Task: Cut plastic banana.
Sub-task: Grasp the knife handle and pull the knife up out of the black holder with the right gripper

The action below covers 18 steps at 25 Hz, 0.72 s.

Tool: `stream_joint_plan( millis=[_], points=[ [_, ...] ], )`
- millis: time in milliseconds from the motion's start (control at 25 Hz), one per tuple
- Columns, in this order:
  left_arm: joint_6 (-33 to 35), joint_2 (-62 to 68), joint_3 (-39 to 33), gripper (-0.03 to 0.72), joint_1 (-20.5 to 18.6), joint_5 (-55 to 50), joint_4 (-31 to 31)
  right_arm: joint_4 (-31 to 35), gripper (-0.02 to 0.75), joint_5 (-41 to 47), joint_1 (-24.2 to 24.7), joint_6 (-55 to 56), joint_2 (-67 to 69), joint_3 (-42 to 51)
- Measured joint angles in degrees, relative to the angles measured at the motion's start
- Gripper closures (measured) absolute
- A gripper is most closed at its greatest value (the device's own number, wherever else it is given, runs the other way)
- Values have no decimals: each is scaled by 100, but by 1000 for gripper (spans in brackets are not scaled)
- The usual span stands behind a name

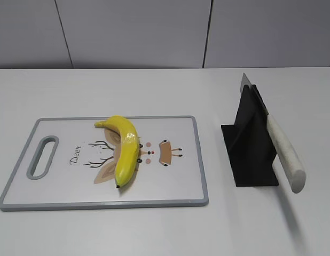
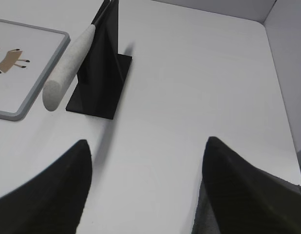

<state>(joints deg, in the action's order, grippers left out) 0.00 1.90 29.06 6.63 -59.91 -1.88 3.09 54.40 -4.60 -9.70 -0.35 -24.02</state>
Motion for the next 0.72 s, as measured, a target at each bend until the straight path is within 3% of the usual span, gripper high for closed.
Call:
stream_joint_plan(
  millis=[720],
  points=[
    [39, 0, 0, 137, 0, 0, 0, 0, 198, 0, 0, 0, 0, 0]
  ],
)
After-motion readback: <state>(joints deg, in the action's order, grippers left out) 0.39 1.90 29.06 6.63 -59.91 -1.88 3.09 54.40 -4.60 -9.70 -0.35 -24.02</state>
